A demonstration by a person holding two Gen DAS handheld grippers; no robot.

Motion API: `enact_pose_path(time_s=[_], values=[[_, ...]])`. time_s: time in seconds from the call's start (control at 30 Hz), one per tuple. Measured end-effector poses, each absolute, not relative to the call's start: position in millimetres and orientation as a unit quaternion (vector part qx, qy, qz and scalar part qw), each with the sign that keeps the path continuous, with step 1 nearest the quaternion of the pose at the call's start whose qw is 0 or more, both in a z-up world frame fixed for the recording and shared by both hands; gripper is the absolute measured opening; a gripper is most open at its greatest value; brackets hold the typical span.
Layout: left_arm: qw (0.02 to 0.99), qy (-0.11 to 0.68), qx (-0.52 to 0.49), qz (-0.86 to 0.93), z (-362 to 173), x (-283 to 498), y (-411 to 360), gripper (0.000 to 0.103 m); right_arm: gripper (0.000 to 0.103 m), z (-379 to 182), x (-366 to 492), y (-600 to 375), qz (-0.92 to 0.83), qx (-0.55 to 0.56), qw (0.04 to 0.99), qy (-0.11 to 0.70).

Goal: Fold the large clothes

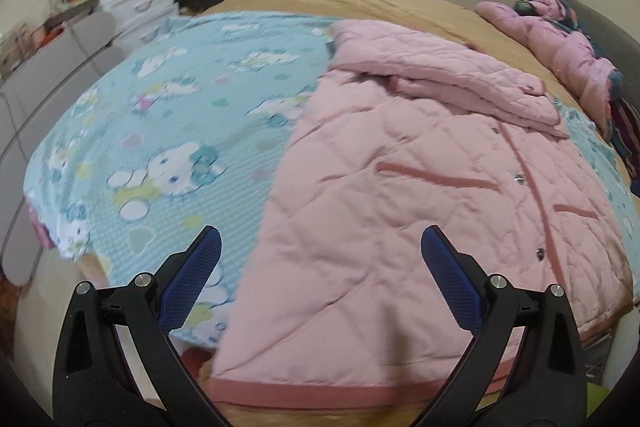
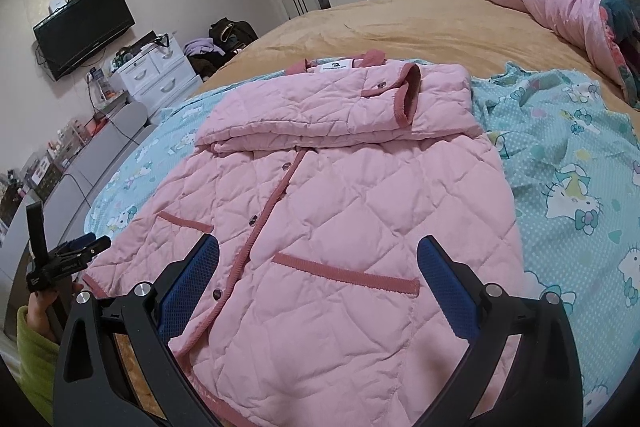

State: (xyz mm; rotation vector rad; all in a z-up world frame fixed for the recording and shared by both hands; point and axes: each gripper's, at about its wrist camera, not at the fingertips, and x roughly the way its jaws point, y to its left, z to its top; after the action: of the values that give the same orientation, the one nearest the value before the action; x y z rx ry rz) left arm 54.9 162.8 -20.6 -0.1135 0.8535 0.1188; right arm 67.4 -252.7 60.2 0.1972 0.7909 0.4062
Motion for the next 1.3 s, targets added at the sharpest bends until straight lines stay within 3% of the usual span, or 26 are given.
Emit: enact_pose_path(time_s=[0.37, 0.77, 0.83, 0.9, 1.1, 1.3], values=[[0.883, 0.446, -0.144, 0.03, -52, 38, 196, 0.094, 0.099, 50, 60, -273, 0.177, 0.106, 0.897, 0.39], [0.872, 0.46, -0.166, -0.014, -59, 46, 188, 0.093, 0.099, 23, 52, -286, 0.171, 0.13, 0.883, 0.418], [0.874, 0.459, -0.157, -0.015, -58, 46, 185, 0.085, 0.099, 20, 50, -289, 0.169, 0.132, 0.881, 0.421], [0.876, 0.459, -0.147, -0.012, -59, 46, 181, 0.067, 0.099, 19, 48, -292, 0.169, 0.135, 0.88, 0.422], [0.887, 0.447, -0.111, -0.011, -55, 46, 168, 0.033, 0.099, 14, 40, -304, 0.163, 0.139, 0.877, 0.431], [0.902, 0.423, -0.091, -0.016, -43, 47, 159, 0.026, 0.099, 11, 23, -320, 0.158, 0.133, 0.87, 0.449]])
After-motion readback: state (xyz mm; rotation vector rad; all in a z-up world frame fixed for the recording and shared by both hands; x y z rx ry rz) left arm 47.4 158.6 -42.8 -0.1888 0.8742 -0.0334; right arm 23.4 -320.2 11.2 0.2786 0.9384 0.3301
